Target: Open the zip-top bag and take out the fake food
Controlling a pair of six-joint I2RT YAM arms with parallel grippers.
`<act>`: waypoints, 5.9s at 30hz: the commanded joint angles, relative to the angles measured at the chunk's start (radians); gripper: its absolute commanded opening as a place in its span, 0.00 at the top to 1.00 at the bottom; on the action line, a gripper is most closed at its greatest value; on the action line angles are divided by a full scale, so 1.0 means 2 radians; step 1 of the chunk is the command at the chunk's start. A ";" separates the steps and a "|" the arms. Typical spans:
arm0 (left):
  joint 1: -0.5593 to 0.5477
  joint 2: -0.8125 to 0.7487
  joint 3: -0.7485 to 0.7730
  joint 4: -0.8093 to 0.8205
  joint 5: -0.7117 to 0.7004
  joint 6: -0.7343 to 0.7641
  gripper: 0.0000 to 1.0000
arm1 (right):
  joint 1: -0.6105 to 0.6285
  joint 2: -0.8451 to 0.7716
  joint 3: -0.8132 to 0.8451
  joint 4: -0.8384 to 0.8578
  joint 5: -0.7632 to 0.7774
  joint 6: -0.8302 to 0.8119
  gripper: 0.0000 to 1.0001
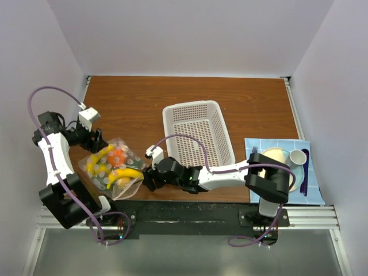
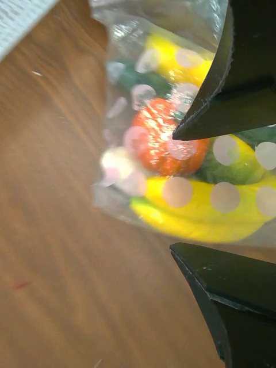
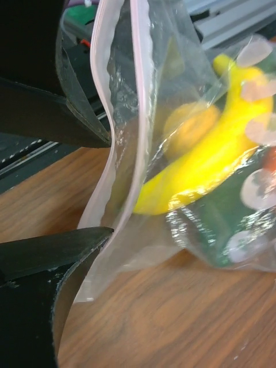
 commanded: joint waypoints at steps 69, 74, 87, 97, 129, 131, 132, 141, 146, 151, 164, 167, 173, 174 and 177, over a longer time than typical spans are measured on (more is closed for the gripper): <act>-0.084 -0.034 -0.170 0.181 -0.158 -0.087 0.97 | 0.080 0.133 0.082 -0.008 0.207 -0.093 0.43; -0.083 -0.033 -0.180 0.280 -0.246 -0.165 1.00 | 0.080 0.066 0.055 -0.032 0.208 -0.073 0.80; -0.081 -0.077 -0.172 0.301 -0.280 -0.233 1.00 | 0.080 -0.014 0.068 -0.208 0.214 -0.031 0.77; -0.083 -0.146 -0.192 0.280 -0.303 -0.184 1.00 | 0.080 0.064 0.203 -0.362 0.251 -0.035 0.82; -0.084 -0.208 -0.127 0.180 -0.318 -0.245 1.00 | -0.193 -0.062 0.248 -0.586 0.275 -0.048 0.40; -0.084 -0.215 -0.153 0.199 -0.344 -0.237 1.00 | -0.193 -0.049 0.251 -0.578 0.271 -0.047 0.32; -0.084 -0.222 -0.174 0.207 -0.355 -0.227 1.00 | -0.193 -0.048 0.253 -0.577 0.270 -0.044 0.18; -0.084 -0.231 -0.244 0.266 -0.411 -0.198 1.00 | -0.144 -0.123 0.253 -0.528 0.249 -0.061 0.01; -0.084 -0.227 -0.269 0.280 -0.412 -0.195 1.00 | -0.046 -0.164 0.171 -0.417 0.202 -0.070 0.18; -0.083 -0.226 -0.282 0.284 -0.409 -0.186 1.00 | 0.010 -0.141 0.076 -0.294 0.153 -0.091 0.33; -0.089 -0.200 -0.301 0.320 -0.408 -0.167 1.00 | 0.010 0.013 0.115 -0.179 0.114 -0.119 0.41; -0.093 -0.191 -0.303 0.322 -0.406 -0.168 1.00 | 0.009 0.043 0.132 -0.169 0.116 -0.126 0.39; -0.096 -0.173 -0.311 0.336 -0.419 -0.148 1.00 | 0.010 0.053 0.148 -0.221 0.161 -0.123 0.43; -0.096 -0.173 -0.313 0.340 -0.421 -0.142 1.00 | 0.010 0.028 0.132 -0.220 0.167 -0.123 0.43; -0.096 -0.163 -0.315 0.353 -0.421 -0.140 1.00 | 0.008 -0.015 0.062 -0.212 0.182 -0.118 0.43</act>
